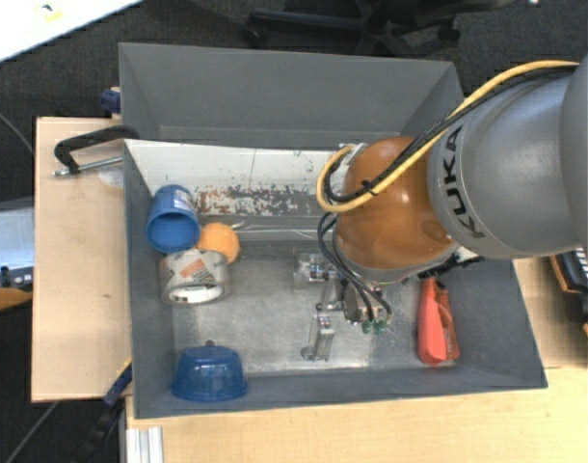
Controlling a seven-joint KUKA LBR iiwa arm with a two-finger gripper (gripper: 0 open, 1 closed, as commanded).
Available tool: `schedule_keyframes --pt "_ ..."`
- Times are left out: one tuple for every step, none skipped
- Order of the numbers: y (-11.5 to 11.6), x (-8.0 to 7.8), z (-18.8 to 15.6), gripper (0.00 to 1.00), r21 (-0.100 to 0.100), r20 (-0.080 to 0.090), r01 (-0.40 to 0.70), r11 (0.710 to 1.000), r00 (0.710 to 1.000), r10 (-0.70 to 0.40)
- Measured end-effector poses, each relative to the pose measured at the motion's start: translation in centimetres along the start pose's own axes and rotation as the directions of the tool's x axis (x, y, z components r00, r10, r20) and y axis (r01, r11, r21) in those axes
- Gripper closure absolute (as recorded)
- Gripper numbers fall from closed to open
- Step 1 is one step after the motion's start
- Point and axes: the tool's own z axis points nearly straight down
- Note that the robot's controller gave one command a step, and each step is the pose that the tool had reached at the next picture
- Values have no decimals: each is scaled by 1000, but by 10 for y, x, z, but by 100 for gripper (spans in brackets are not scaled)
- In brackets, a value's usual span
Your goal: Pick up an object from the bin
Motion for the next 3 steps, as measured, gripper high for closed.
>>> schedule_keyframes --pt "0 -2 -5 0 -1 9 -2 1000 1000 2" --pt "63 -45 37 0 -2 12 75 997 997 -75" --pt "120 -77 -2 0 11 9 167 986 986 -167"
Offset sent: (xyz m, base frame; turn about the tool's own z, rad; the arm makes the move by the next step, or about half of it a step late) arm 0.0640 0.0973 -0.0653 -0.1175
